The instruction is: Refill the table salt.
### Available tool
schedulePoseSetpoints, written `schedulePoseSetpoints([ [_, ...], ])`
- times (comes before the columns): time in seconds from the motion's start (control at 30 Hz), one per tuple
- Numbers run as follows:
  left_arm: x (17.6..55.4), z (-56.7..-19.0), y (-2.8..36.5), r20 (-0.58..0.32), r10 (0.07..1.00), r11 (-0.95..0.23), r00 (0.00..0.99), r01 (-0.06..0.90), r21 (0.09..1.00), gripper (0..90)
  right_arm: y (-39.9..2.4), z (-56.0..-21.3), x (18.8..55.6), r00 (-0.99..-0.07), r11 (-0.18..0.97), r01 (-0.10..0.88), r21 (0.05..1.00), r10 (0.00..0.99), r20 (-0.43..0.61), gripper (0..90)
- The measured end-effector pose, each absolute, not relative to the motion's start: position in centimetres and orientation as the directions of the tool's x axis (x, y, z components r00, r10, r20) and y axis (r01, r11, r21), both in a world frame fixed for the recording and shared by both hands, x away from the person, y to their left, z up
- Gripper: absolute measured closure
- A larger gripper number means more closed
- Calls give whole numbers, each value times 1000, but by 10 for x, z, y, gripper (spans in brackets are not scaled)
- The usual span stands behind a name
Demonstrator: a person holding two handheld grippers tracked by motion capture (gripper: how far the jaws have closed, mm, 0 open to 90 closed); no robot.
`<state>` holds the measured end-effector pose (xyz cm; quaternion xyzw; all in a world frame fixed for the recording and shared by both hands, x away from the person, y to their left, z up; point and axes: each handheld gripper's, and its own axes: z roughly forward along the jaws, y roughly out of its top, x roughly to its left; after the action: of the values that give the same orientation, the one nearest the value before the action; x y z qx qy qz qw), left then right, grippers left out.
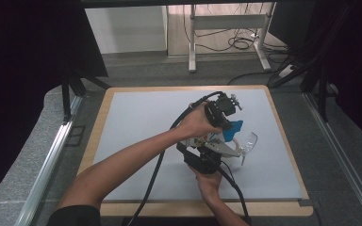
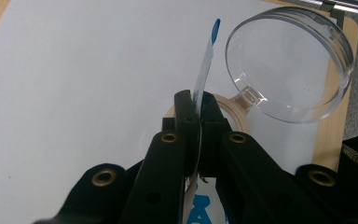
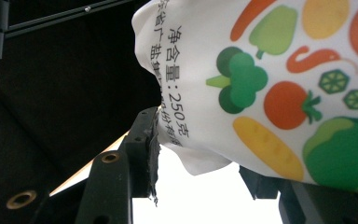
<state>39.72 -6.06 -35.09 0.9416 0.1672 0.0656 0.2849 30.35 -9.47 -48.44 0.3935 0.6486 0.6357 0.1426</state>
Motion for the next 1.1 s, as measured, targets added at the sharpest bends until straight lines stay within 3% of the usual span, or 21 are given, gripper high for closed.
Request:
schedulePoseSetpoints([
  [1.1,398,-352,-65,18,341,-787,940,275,553,900,-96,-480,304,-639,-154,338,929,687,346,535],
])
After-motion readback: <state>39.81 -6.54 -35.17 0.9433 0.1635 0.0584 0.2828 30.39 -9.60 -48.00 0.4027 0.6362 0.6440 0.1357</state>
